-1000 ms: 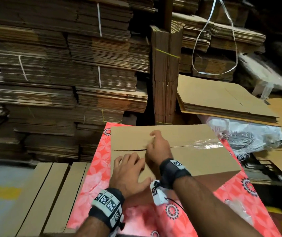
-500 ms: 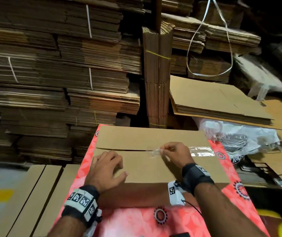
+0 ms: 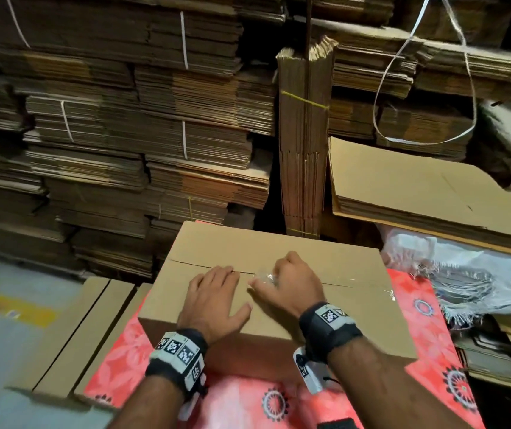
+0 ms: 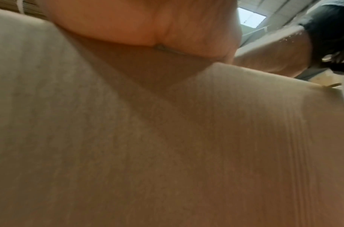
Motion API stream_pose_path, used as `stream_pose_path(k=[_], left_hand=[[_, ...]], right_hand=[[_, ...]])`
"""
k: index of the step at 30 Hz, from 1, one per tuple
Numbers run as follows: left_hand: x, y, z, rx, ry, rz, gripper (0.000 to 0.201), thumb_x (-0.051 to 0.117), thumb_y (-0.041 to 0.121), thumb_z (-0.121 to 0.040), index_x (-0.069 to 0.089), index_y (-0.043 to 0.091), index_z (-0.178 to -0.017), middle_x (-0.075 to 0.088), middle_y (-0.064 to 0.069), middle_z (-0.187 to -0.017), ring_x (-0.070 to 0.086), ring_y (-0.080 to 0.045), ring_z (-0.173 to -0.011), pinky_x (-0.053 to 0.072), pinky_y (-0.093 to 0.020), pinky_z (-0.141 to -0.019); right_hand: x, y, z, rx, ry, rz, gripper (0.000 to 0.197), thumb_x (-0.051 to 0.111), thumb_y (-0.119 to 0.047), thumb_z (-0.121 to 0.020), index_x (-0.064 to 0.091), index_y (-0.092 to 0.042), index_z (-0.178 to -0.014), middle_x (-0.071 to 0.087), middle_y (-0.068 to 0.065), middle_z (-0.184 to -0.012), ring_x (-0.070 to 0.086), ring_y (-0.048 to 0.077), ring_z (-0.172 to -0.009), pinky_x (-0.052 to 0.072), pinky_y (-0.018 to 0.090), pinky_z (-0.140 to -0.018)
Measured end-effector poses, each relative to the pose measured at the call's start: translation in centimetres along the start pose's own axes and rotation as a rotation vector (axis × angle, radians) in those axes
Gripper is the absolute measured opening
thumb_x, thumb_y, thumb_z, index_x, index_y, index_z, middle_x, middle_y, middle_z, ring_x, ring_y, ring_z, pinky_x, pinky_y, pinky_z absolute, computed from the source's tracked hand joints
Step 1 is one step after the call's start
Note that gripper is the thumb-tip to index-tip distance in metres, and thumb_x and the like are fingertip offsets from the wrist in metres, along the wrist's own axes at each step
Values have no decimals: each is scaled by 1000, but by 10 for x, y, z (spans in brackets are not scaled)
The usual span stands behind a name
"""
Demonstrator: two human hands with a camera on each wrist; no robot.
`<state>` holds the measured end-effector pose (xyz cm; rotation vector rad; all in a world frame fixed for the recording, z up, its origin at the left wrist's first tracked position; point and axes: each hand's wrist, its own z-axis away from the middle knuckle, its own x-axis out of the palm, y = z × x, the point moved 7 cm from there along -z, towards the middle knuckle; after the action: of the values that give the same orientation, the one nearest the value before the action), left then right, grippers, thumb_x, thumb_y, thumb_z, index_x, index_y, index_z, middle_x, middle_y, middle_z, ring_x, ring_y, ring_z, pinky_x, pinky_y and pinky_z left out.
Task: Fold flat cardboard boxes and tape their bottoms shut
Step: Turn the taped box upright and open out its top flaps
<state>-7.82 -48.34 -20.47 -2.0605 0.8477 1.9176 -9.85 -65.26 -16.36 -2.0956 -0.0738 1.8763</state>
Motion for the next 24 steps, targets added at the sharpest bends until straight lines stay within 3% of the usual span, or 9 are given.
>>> stream_pose_path(k=[4, 7, 10, 13, 15, 16, 20, 22, 24], left_hand=[[4, -5, -2, 1, 2, -4, 79, 34, 68, -83, 48, 24, -146, 44, 4, -155, 36, -14, -142, 24, -44, -119], [3, -8, -4, -18, 0, 0, 81, 33, 70, -82, 49, 24, -146, 44, 6, -155, 37, -13, -142, 22, -43, -118], [-2, -18, -12, -3, -22, 2, 84, 30, 72, -80, 46, 27, -149, 41, 8, -157, 34, -10, -143, 17, -37, -117], [-7, -36, -17, 21, -45, 30, 85, 30, 73, -80, 43, 29, -151, 39, 11, -158, 33, -8, -144, 17, -34, -116], [-10, -48, -20, 31, -53, 53, 87, 29, 75, -78, 43, 30, -151, 40, 11, -158, 33, -8, -143, 17, -33, -116], [-11, -53, -21, 37, -55, 55, 88, 28, 75, -77, 43, 30, -151, 40, 11, -157, 34, -9, -143, 18, -34, -116], [-11, -59, -31, 42, -66, 61, 88, 30, 77, -75, 46, 31, -148, 43, 11, -155, 37, -10, -141, 22, -39, -116], [-9, -60, -36, 40, -67, 54, 88, 30, 77, -74, 47, 31, -147, 45, 11, -154, 39, -12, -140, 25, -42, -116], [-7, -61, -39, 45, -77, 42, 88, 30, 78, -74, 46, 32, -147, 44, 10, -154, 39, -14, -140, 27, -43, -116]], right_hand=[[9, -9, -17, -10, -23, 55, 56, 56, -62, -87, 63, -13, -111, 58, 7, -109, 58, 28, -101, 50, 37, -82], [9, 4, -24, 52, -6, -107, 26, 59, -36, -91, 67, -12, -93, 64, 9, -95, 61, 30, -90, 43, 31, -69], [8, 36, -23, 185, -60, -351, 17, 63, -27, -93, 69, -17, -80, 67, -1, -79, 62, 21, -81, 43, 27, -63], [-10, 82, -15, 290, 11, -452, 13, 68, -25, -93, 72, -24, -105, 72, -5, -97, 65, 16, -90, 48, 22, -75], [-21, 109, -2, 364, 34, -581, 36, 73, -18, -89, 58, -26, -121, 71, -2, -95, 64, 9, -83, 46, 12, -64], [-23, 119, 5, 405, 24, -657, 44, 76, -15, -87, 51, -26, -122, 70, 1, -93, 63, 8, -82, 46, 13, -59], [-20, 134, 27, 453, -6, -830, 21, 77, -26, -73, 68, -18, -90, 74, 7, -87, 68, 25, -84, 50, 35, -67], [-19, 125, 29, 415, -22, -908, 8, 74, -25, -78, 73, -17, -81, 74, 6, -83, 63, 24, -78, 47, 35, -65], [-19, 120, 26, 400, -7, -865, 14, 68, -21, -89, 74, -15, -79, 72, 4, -78, 59, 20, -74, 45, 33, -65]])
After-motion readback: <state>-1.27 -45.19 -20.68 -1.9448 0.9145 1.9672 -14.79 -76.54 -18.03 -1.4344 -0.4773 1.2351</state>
